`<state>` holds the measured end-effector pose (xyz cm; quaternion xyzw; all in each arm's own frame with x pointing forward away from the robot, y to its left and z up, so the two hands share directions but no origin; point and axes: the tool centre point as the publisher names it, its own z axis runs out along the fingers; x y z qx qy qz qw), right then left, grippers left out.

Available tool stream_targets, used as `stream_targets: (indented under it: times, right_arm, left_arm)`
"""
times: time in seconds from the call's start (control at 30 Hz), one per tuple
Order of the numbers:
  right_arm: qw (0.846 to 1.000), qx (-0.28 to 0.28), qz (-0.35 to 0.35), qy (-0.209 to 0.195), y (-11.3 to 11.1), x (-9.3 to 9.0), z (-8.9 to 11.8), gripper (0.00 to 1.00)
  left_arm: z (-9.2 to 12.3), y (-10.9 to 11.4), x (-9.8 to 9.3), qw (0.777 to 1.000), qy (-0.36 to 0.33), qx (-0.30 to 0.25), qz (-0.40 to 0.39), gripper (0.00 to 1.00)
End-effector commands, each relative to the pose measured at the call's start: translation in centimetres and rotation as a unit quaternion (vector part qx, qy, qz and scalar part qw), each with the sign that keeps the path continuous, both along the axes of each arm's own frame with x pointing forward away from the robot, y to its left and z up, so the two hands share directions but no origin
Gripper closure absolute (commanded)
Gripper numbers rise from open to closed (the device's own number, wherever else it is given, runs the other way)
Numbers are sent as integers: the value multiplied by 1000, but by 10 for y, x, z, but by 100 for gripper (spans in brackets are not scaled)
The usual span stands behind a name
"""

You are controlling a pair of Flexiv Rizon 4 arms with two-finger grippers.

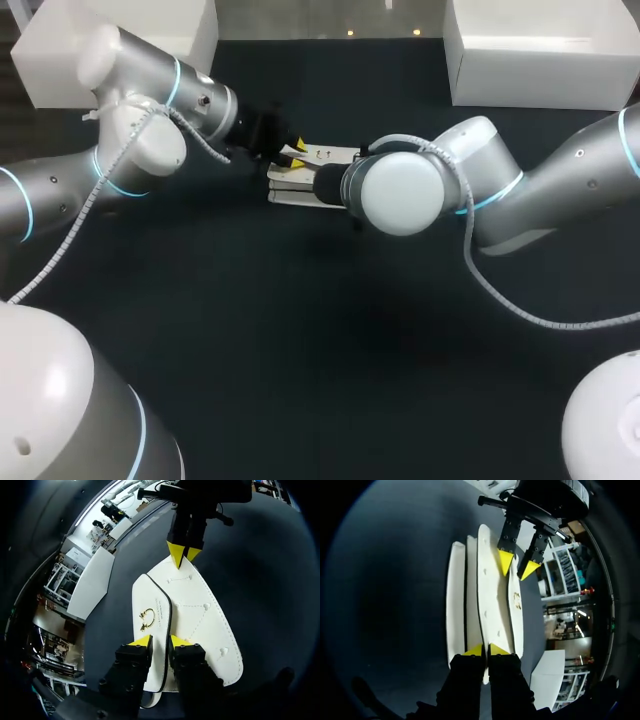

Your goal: Pick up the bag, open it, inspect its contents, close it, and place it on the opposite side

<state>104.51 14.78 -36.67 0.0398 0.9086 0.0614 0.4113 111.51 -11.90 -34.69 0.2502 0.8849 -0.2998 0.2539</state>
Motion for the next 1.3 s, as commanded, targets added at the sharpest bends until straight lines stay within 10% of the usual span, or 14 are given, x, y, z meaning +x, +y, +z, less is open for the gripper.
stream_targets:
  times: [0.03,0.1,1.07,1.23,1.3]
  right_arm:
    - [1000,2,1,-2,0,0,-2,100]
    - [1000,2,1,-2,0,0,-2,100]
    - [1000,2,1,-2,0,0,-2,100]
    - [1000,2,1,-2,0,0,-2,100]
    - [1000,2,1,-2,0,0,-2,100]
  left_arm:
    - [-3,-4,7,1000,9,-1,4,89]
    - [0,-2,9,1000,17,-3,8,100]
    - [41,15,38,982,176,-24,65,100]
    - [33,13,28,983,167,-26,66,11]
    - [28,12,25,984,161,-29,70,0]
